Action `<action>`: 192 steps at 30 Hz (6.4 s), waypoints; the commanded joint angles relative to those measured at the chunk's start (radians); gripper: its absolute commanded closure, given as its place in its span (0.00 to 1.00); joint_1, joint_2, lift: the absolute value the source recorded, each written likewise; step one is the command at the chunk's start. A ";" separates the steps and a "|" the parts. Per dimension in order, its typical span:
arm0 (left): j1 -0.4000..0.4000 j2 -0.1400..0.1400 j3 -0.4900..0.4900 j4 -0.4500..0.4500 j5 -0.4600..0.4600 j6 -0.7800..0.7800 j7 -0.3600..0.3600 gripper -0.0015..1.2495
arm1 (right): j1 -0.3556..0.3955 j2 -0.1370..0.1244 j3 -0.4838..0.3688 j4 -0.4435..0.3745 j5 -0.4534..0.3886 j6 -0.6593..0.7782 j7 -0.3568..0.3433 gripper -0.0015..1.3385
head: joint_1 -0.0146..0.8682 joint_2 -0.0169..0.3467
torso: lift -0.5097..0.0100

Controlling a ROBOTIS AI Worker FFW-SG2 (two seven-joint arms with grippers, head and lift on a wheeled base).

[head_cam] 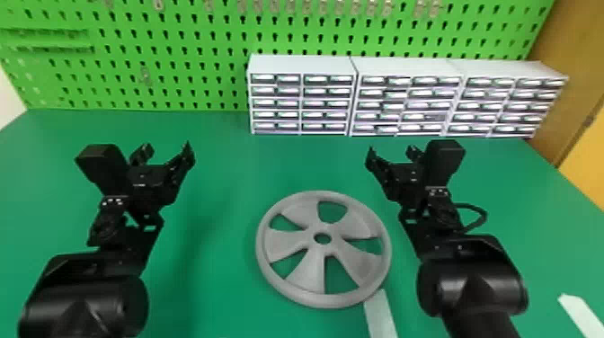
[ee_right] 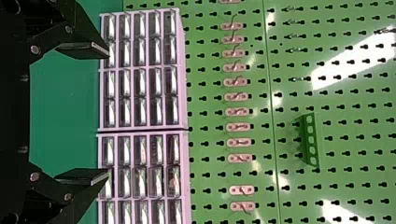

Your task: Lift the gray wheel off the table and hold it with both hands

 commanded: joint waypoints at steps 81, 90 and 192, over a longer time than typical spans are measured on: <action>0.008 0.002 0.011 -0.006 0.017 0.000 0.000 0.37 | -0.322 -0.023 0.029 -0.262 -0.063 1.580 -0.169 0.26 | 0.82 0.09 | 0.79; 0.009 0.002 0.008 -0.006 0.017 0.000 0.000 0.37 | -0.351 -0.031 0.031 -0.143 -0.114 1.606 -0.169 0.26 | 0.82 0.09 | 0.79; 0.009 0.002 -0.002 -0.006 0.015 -0.003 0.008 0.37 | -0.275 -0.066 0.063 -0.043 -0.223 1.536 -0.169 0.50 | 0.82 0.09 | 0.79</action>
